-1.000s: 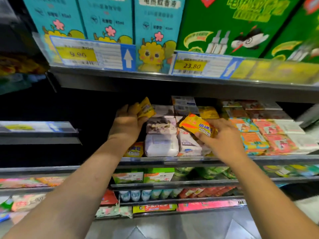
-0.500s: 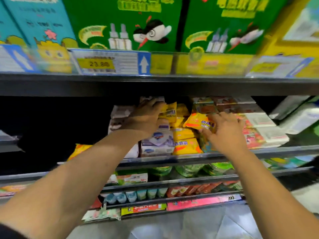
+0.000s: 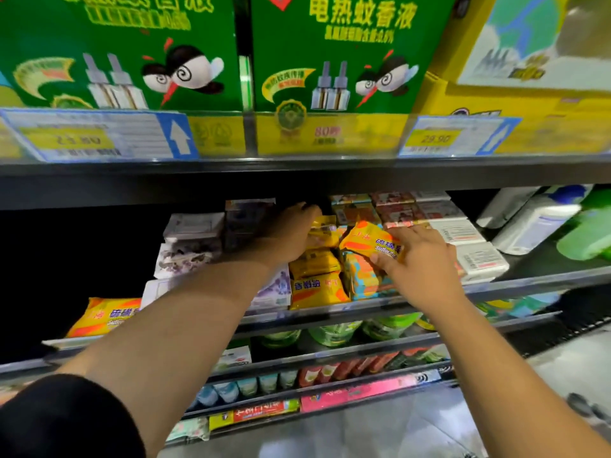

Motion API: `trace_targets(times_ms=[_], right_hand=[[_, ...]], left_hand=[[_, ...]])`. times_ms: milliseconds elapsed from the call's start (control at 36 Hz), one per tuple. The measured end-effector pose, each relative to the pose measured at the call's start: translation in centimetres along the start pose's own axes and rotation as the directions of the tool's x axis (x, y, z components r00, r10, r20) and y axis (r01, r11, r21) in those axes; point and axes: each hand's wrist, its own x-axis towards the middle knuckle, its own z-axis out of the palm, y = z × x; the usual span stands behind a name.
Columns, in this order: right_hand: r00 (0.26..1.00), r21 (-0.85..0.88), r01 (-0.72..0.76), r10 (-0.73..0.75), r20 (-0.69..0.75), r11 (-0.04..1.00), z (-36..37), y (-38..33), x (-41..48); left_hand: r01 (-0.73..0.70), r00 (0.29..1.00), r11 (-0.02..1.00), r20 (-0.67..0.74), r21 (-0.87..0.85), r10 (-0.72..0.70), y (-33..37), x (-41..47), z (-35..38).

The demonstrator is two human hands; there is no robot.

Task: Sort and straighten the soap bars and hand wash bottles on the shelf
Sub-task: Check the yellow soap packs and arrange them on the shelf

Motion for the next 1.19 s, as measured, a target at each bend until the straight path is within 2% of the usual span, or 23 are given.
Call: trace_targets(times_ms=[250, 417, 583, 722, 806, 944, 1194], right_hand=[[0.999, -0.004, -0.014, 0.014, 0.049, 1.0, -0.6, -1.2, -0.3], [0.993, -0.008, 0.052, -0.051, 0.103, 0.999, -0.8, -2.8, 0.1], [0.979, -0.058, 0.156, -0.147, 0.139, 0.986, 0.1, -6.4, 0.9], [0.934, -0.083, 0.22, -0.186, 0.305, 0.972, 1.5, -8.5, 1.3], [0.918, -0.097, 0.218, -0.17, 0.359, 0.971, 1.9, -9.2, 1.5], [0.919, -0.129, 0.214, -0.155, 0.363, 0.968, 2.3, -9.2, 1.8], [0.866, -0.11, 0.186, -0.11, 0.488, 0.976, 2.6, -9.8, 1.3]], left_hand=[[-0.003, 0.999, 0.998, 0.041, 0.067, 0.0, -0.9, 0.3, 0.3], [-0.029, 0.994, 0.991, 0.097, -0.13, 0.042, -3.2, -0.5, -1.7], [-0.012, 1.0, 0.997, 0.02, -0.082, 0.014, -5.8, -4.3, -3.0], [0.01, 0.993, 1.0, 0.114, 0.03, -0.013, -6.7, -7.6, -2.9], [0.004, 0.993, 0.997, 0.118, 0.073, -0.013, -7.4, -8.7, -1.7], [0.076, 0.992, 0.992, 0.091, 0.102, -0.086, -7.1, -9.8, -0.1], [0.049, 0.999, 0.988, -0.007, 0.146, -0.049, -7.2, -10.3, 0.1]])
